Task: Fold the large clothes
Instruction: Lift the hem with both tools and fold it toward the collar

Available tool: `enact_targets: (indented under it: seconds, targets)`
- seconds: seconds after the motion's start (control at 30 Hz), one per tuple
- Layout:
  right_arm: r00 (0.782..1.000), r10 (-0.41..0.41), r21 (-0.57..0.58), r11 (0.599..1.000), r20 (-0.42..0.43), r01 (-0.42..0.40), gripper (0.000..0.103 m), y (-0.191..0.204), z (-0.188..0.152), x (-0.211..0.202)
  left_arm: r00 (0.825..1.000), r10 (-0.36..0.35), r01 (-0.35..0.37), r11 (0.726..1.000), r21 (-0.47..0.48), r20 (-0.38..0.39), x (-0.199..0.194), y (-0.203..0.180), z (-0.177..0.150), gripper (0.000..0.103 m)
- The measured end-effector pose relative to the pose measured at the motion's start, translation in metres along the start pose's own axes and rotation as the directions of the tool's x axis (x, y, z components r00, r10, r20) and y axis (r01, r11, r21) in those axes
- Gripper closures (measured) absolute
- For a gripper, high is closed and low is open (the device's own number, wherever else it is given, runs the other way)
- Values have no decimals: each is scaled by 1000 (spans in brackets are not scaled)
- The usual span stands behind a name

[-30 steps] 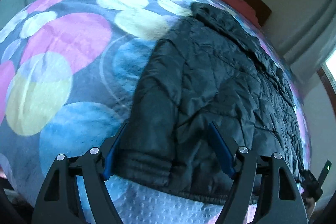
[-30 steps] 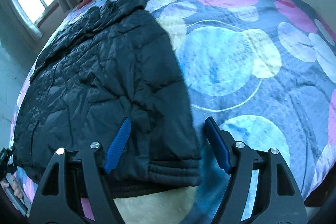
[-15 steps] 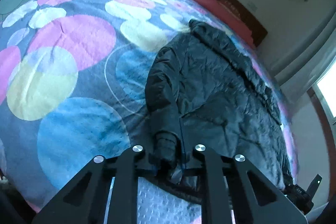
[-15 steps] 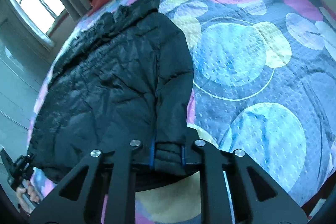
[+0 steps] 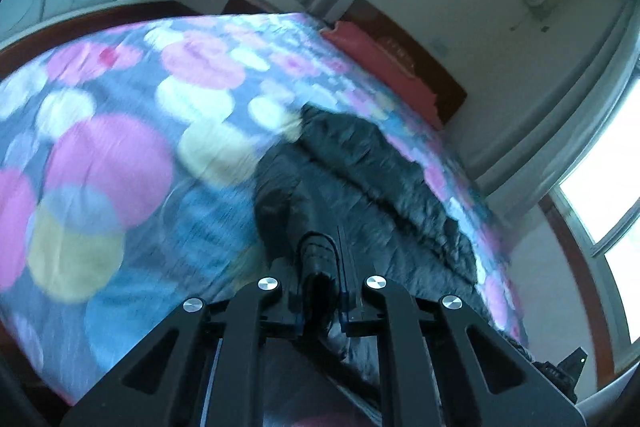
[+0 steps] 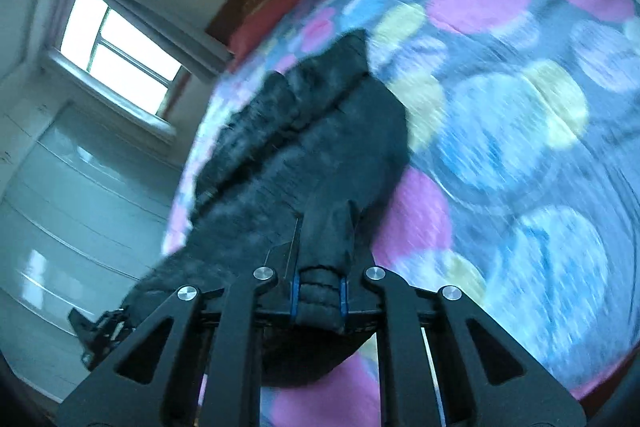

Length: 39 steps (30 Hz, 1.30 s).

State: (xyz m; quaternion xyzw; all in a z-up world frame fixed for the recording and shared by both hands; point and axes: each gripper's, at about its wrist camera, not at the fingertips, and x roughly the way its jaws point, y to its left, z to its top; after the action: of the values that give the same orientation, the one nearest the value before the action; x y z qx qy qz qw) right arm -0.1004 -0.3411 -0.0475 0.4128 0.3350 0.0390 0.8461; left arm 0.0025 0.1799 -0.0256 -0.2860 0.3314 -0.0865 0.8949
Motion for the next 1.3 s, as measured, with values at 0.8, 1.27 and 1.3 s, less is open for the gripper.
enact_targets:
  seconds: [0.8,1.27,1.3]
  targets:
    - [994,-111,99,989,21,108,90,34,273,258,972,236,-231,959,163,-12,308,-66,203,92]
    - [993,-115,126,985,-20,116,68,-3,281,311,953,292,-268,937,223,-84,380,-59,198,74]
    - [994,-108,123,987,-8,108,61,-1,283,306,958,273,-249,943,222,-84,374,-60,201,65]
